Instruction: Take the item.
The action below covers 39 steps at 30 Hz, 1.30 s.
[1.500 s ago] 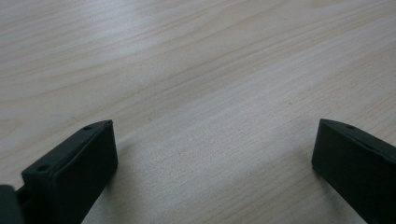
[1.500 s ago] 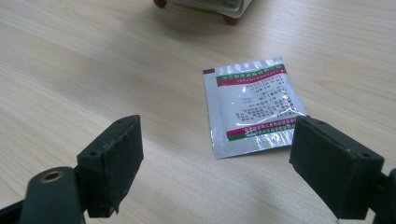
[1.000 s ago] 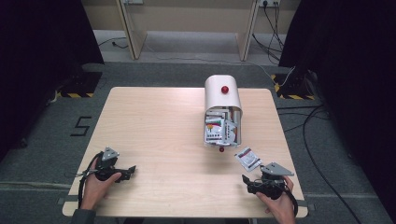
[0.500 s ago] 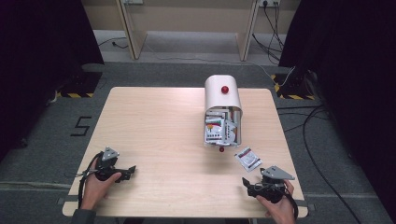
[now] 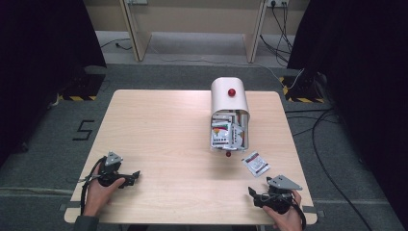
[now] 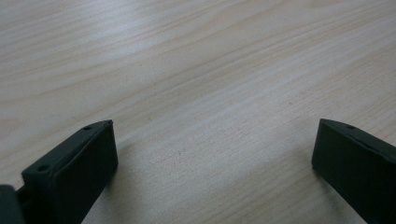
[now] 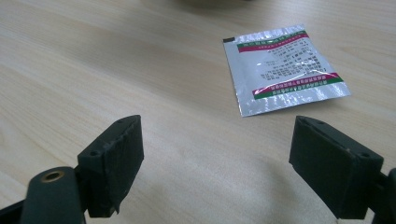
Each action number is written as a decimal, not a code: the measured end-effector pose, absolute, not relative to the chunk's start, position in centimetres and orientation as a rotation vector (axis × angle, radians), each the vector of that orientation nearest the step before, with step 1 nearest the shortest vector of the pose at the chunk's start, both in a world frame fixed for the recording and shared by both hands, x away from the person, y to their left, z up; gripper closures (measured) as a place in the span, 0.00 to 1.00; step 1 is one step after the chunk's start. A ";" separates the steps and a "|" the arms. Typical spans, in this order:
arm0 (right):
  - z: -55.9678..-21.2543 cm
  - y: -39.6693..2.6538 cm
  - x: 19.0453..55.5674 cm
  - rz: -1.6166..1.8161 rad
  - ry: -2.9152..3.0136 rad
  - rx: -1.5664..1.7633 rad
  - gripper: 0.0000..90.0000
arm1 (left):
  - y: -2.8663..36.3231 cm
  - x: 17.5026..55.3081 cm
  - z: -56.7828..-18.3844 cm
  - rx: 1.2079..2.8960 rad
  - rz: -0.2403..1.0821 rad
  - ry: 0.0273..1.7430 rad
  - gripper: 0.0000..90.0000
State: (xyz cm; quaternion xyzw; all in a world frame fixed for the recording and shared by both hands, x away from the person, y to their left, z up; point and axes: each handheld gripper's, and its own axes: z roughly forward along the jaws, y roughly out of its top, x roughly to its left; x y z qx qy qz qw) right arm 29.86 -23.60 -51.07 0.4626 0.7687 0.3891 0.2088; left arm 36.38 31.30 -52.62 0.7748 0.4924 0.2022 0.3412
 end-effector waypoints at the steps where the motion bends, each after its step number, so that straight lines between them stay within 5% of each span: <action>1: -51.1 -23.6 29.8 1.082 2.135 1.285 0.20 | 31.3 36.4 -52.6 2.015 0.527 1.281 0.00; 39: -52.1 -23.6 26.3 1.094 2.079 1.282 0.19 | 31.3 36.3 -52.6 2.016 0.528 1.281 0.00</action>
